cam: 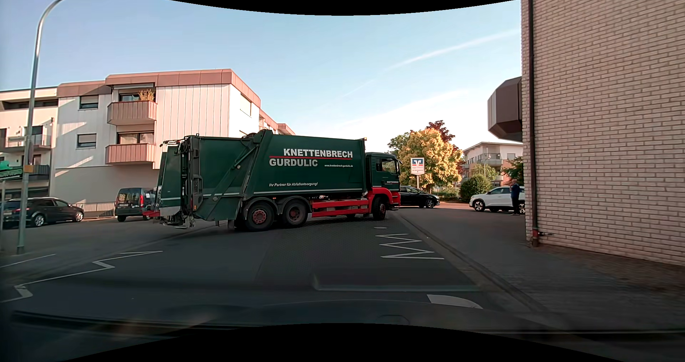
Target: Follow the waypoints while adhering to traffic rules and regulations
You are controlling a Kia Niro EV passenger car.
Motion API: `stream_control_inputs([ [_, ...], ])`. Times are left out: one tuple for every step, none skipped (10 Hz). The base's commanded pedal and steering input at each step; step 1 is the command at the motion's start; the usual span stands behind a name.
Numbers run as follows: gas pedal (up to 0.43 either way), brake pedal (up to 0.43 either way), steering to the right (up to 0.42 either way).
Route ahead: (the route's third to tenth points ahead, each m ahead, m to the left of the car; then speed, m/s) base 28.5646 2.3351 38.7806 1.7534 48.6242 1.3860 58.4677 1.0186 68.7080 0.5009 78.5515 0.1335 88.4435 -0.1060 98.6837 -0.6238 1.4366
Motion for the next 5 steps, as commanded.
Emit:
stream_control_inputs([
  [0.000, 0.159, -0.019],
  [0.000, 0.152, -0.020],
  [0.000, 0.134, -0.019],
  [0.000, 0.122, -0.019],
  [0.000, 0.104, -0.019],
])
